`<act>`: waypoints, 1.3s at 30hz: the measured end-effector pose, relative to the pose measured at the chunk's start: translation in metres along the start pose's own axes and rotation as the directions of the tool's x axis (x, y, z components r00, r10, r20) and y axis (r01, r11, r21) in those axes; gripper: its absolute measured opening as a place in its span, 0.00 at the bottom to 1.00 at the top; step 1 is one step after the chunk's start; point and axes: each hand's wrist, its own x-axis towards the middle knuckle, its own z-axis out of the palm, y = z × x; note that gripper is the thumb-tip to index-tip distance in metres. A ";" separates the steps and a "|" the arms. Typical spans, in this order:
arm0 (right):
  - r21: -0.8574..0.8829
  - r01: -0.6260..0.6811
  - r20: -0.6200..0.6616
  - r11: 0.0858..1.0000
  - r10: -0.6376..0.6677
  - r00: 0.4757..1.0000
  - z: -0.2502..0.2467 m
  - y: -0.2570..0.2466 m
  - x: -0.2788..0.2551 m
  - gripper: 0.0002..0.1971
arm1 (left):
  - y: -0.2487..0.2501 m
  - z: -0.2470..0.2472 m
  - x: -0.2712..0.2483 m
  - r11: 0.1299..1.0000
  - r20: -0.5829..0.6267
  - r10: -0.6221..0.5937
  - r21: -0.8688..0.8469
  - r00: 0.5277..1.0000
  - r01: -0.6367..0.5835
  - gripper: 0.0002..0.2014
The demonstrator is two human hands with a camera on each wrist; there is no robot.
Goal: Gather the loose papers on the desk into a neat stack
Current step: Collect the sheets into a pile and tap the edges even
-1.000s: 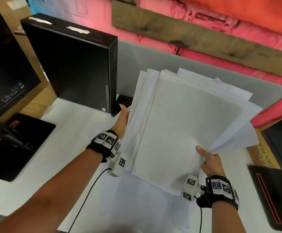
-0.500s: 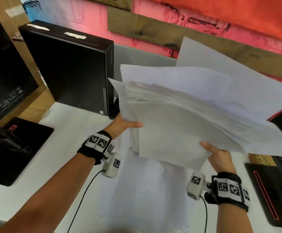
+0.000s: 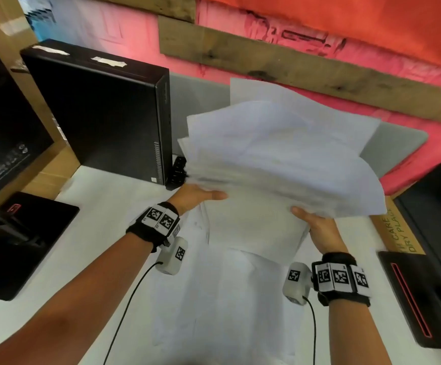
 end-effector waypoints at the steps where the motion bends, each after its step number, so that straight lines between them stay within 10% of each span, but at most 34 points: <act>1: 0.080 0.069 0.017 0.994 -0.070 0.997 0.002 -0.008 -0.001 0.35 | 0.000 0.000 0.005 0.994 0.052 0.090 -0.069 0.995 -0.086 0.22; 15: 0.173 0.241 0.034 0.955 -0.251 0.967 -0.006 -0.035 -0.004 0.18 | 0.005 -0.014 0.016 0.946 0.166 0.275 -0.224 0.947 -0.235 0.36; 18: 0.218 0.246 0.062 0.944 -0.265 0.962 -0.004 -0.039 -0.007 0.28 | 0.007 -0.014 0.016 0.943 0.147 0.267 -0.246 0.952 -0.226 0.41; 22: 0.275 0.235 0.010 0.932 -0.247 0.969 0.001 -0.034 -0.007 0.41 | 0.014 -0.008 0.015 0.948 0.177 0.282 -0.202 0.943 -0.245 0.27; 27: 0.282 0.340 -0.053 0.897 -0.339 0.939 0.009 -0.041 -0.007 0.18 | 0.021 -0.004 0.019 0.916 0.019 0.339 -0.234 0.941 -0.326 0.28; 32: 0.215 0.379 -0.083 0.900 -0.370 0.925 0.013 -0.043 0.000 0.25 | 0.024 0.005 0.018 0.878 -0.104 0.360 -0.299 0.927 -0.374 0.24; 39: 0.196 0.363 -0.043 0.911 -0.362 0.931 -0.011 -0.055 -0.012 0.26 | 0.044 -0.011 -0.003 0.849 0.027 0.505 -0.197 0.863 -0.491 0.25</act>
